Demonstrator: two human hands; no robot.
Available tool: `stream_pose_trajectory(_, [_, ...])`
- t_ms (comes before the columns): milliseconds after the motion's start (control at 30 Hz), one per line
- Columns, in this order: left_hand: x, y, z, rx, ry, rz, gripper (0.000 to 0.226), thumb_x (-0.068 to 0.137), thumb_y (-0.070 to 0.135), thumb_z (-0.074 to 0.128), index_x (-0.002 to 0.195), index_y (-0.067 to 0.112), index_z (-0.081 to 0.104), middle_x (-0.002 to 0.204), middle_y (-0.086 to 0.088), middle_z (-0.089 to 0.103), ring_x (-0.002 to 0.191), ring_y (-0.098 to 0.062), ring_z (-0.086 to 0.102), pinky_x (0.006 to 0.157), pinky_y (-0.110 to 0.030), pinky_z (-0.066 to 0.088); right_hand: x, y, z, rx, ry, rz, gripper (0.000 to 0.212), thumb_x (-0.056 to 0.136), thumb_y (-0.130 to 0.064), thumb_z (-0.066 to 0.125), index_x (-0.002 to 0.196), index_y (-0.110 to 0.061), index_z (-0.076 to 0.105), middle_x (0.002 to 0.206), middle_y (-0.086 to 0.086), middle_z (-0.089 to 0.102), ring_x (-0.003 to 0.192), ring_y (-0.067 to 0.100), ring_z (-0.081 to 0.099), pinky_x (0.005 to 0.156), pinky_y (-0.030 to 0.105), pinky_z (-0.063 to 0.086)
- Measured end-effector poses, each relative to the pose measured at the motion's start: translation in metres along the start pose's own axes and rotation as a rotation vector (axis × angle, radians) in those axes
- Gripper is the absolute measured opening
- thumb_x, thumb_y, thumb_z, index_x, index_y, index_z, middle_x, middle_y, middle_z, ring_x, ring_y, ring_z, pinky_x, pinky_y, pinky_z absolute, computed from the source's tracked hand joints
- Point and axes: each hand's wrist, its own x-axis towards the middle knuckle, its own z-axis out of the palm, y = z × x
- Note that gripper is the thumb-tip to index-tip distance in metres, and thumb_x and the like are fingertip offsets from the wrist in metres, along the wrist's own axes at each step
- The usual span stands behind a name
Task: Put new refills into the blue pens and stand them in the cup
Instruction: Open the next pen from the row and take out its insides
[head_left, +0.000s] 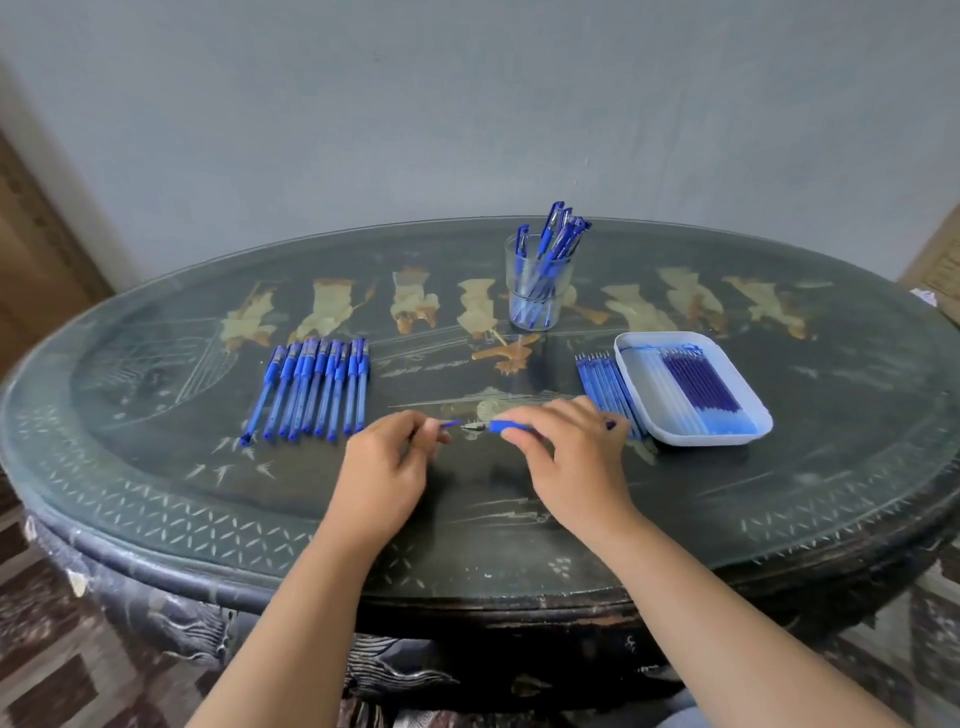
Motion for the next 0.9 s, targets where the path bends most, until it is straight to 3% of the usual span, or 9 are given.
stream_pose_trajectory(133, [0.002,-0.005,0.006,0.058,-0.005,0.052,0.012,0.090,0.012,0.067,0.096,0.022,0.071,0.088,0.019,0.066,0.091,-0.001,0.057,0.083,-0.017,0.045,0.001,0.002,0.002,0.058,-0.012,0.050,0.016,0.090,-0.046,0.056,0.098,-0.045,0.070,0.088,-0.018,0.062,0.088,0.007,0.055,0.075,0.034,0.022])
stream_pose_trajectory(233, [0.003,-0.014,0.008,0.168,-0.016,0.091,0.022,0.084,0.015,0.074,0.098,0.032,0.069,0.093,0.022,0.066,0.097,-0.011,0.060,0.090,-0.046,0.048,0.000,0.002,0.000,0.063,0.002,0.032,0.019,0.090,-0.050,0.051,0.100,-0.047,0.068,0.092,-0.019,0.063,0.090,0.003,0.054,0.078,0.032,0.020])
stream_pose_trajectory(267, [0.003,-0.014,0.009,0.200,-0.021,0.097,0.023,0.082,0.016,0.076,0.096,0.034,0.069,0.094,0.022,0.066,0.099,-0.015,0.060,0.091,-0.047,0.046,0.000,0.001,0.000,0.063,0.001,0.030,0.019,0.090,-0.050,0.051,0.100,-0.048,0.067,0.092,-0.020,0.063,0.091,0.002,0.054,0.078,0.032,0.019])
stream_pose_trajectory(400, [0.004,-0.013,0.012,0.280,-0.029,0.074,0.016,0.084,0.024,0.075,0.096,0.034,0.071,0.099,0.023,0.061,0.106,-0.013,0.054,0.087,-0.032,0.026,0.000,0.001,0.000,0.056,-0.006,0.016,0.016,0.089,-0.043,0.059,0.101,-0.047,0.067,0.091,-0.018,0.064,0.090,0.005,0.056,0.077,0.032,0.019])
stream_pose_trajectory(567, [0.003,-0.013,0.013,0.284,-0.046,0.065,0.019,0.086,0.027,0.073,0.102,0.037,0.072,0.103,0.025,0.056,0.111,-0.013,0.052,0.089,-0.031,0.022,0.000,0.000,-0.002,0.049,-0.058,0.028,0.016,0.090,-0.038,0.066,0.102,-0.048,0.067,0.094,-0.018,0.064,0.091,0.005,0.056,0.080,0.033,0.020])
stream_pose_trajectory(667, [0.003,-0.010,0.011,0.230,-0.046,0.093,0.030,0.084,0.033,0.074,0.112,0.042,0.066,0.114,0.024,0.060,0.116,-0.010,0.051,0.094,-0.035,0.029,0.000,0.001,-0.001,0.056,-0.086,0.032,0.016,0.090,-0.039,0.066,0.103,-0.049,0.067,0.094,-0.017,0.064,0.092,0.006,0.056,0.082,0.036,0.022])
stream_pose_trajectory(733, [0.004,-0.010,0.009,0.148,-0.065,0.160,0.037,0.081,0.039,0.073,0.115,0.044,0.063,0.115,0.024,0.062,0.116,-0.007,0.054,0.100,-0.045,0.039,0.000,0.001,0.000,0.044,-0.088,0.022,0.015,0.091,-0.040,0.065,0.103,-0.048,0.067,0.093,-0.017,0.065,0.091,0.007,0.056,0.080,0.036,0.022])
stream_pose_trajectory(900, [0.005,-0.013,0.012,0.064,-0.034,0.279,0.022,0.080,0.031,0.075,0.099,0.038,0.067,0.093,0.033,0.063,0.097,0.001,0.060,0.085,-0.052,0.049,-0.002,-0.001,0.000,0.060,-0.074,-0.062,0.019,0.090,-0.050,0.052,0.101,-0.047,0.066,0.087,-0.019,0.062,0.088,0.006,0.054,0.076,0.033,0.019])
